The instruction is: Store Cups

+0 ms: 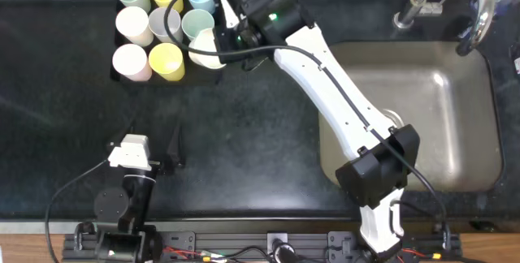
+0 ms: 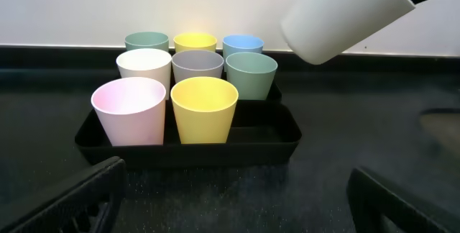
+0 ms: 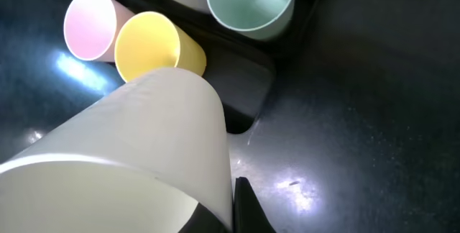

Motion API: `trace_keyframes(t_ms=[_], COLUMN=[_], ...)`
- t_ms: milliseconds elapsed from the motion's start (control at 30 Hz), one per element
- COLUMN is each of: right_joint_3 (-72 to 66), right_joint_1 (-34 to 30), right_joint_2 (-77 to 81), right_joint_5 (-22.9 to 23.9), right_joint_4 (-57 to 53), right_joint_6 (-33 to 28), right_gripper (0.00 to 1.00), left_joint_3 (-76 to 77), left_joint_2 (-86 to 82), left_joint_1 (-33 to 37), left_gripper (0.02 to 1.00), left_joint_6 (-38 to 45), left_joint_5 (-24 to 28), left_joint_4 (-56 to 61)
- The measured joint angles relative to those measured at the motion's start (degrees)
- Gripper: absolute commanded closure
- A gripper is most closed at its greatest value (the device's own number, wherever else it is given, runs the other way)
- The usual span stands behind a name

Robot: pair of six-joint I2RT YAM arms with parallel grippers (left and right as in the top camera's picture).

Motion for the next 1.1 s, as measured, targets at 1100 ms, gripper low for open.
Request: trace_keyframes(t_ms=[1100], right_joint_3=[0.0], right_joint_1=[1.84], right_joint_2=[10.64], right_joint_5=[5.01], right_joint_4=[6.69], right_joint_6=[8.2], right_gripper=[0.958], left_joint_3=[0.0], left_joint_2=[0.0], left_joint_1=[0.0], left_gripper=[0.018], left_joint_6=[0.0], left_joint_5=[0.0], left_joint_4=[0.0])
